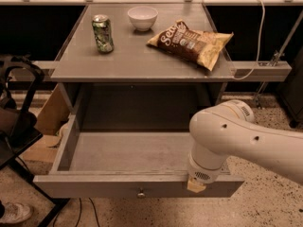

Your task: Open top drawer

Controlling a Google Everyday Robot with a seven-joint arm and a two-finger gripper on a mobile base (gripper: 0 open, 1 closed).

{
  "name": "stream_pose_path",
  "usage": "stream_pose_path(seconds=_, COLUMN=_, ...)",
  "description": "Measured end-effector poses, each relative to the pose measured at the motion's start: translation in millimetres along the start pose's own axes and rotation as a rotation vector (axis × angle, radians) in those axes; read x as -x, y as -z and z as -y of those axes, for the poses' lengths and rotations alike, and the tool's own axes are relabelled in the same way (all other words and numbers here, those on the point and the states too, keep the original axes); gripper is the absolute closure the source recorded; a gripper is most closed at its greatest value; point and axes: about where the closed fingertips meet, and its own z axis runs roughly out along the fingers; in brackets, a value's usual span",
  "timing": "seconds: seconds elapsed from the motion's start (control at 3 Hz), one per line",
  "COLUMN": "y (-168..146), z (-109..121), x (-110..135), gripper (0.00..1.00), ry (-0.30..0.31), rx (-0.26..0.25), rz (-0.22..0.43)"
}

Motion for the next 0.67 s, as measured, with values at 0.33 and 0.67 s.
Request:
stream_pose_path(seconds=0.33, y=-0.2, z=-8.6, x=-4.4, gripper=1.00, ry=-0.007, rx=0.003, rz=0.002)
stream_pose_path(seconds=0.67, y=-0.5, z=-16.5, x=-8.5, gripper=1.00, ry=-0.014, rx=0.006, rz=0.005)
